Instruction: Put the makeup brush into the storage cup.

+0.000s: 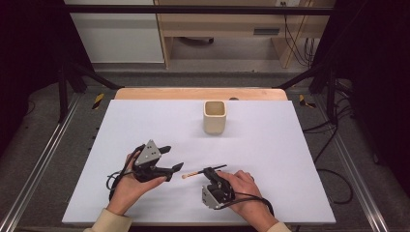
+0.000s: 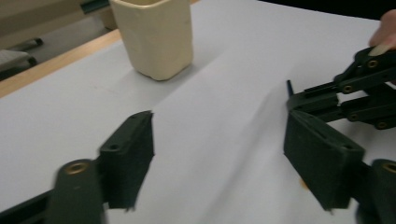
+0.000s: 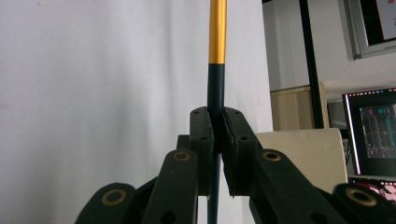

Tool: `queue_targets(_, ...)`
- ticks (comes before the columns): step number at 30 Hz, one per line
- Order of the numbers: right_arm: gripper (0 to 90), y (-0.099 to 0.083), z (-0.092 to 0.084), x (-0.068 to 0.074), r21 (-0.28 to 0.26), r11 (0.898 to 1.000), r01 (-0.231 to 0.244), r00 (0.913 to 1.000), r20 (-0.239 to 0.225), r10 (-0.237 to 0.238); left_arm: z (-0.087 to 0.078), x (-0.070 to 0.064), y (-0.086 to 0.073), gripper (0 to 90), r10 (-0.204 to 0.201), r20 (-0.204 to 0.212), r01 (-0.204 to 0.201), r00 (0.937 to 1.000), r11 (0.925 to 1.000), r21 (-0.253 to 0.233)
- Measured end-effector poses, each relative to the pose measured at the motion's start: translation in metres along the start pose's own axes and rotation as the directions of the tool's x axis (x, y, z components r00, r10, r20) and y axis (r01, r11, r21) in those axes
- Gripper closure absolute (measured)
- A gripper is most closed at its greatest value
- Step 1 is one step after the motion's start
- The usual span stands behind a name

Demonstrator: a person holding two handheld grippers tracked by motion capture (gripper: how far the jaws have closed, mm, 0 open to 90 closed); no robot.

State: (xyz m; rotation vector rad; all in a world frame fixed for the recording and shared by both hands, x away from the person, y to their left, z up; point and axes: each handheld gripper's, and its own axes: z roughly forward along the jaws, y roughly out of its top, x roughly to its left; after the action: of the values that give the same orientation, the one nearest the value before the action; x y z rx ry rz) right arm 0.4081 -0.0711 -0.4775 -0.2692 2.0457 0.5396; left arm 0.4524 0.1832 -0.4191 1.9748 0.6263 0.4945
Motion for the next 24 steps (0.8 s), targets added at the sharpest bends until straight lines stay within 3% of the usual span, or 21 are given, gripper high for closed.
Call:
queue_targets(1, 83.4, -0.001, 0.0, 0.0, -0.001, 1.0, -0.015, 0.9999, 0.0, 0.015, 0.0, 0.0, 0.0, 16.7, 0.0, 0.0, 0.0, 1.0, 1.0, 0.0)
queue_targets(2, 83.4, -0.002, -0.001, -0.001, 0.001, 1.0, -0.008, 1.0, -0.001, 0.008, -0.001, 0.004, -0.003, 14.0, -0.013, -0.025, 0.012, 0.9996, 0.9996, -0.025)
queue_targets(6, 83.4, -0.005, -0.002, -0.003, 0.01, 1.0, -0.02, 0.9998, 0.008, 0.02, -0.002, 0.008, -0.007, 7.1, -0.021, -0.049, 0.019, 0.9986, 0.9989, -0.044)
queue_targets(10, 83.4, -0.01, -0.003, -0.006, 0.012, 0.999, -0.031, 0.9994, 0.018, 0.03, -0.004, 0.017, -0.015, 5.5, -0.044, -0.085, 0.041, 0.9954, 0.9982, -0.044)
queue_targets(24, 83.4, -0.023, -0.009, -0.015, 0.03, 0.996, -0.087, 0.9957, 0.034, 0.086, -0.007, 0.029, -0.031, 4.0, -0.064, -0.108, 0.056, 0.9921, 0.9956, -0.075)
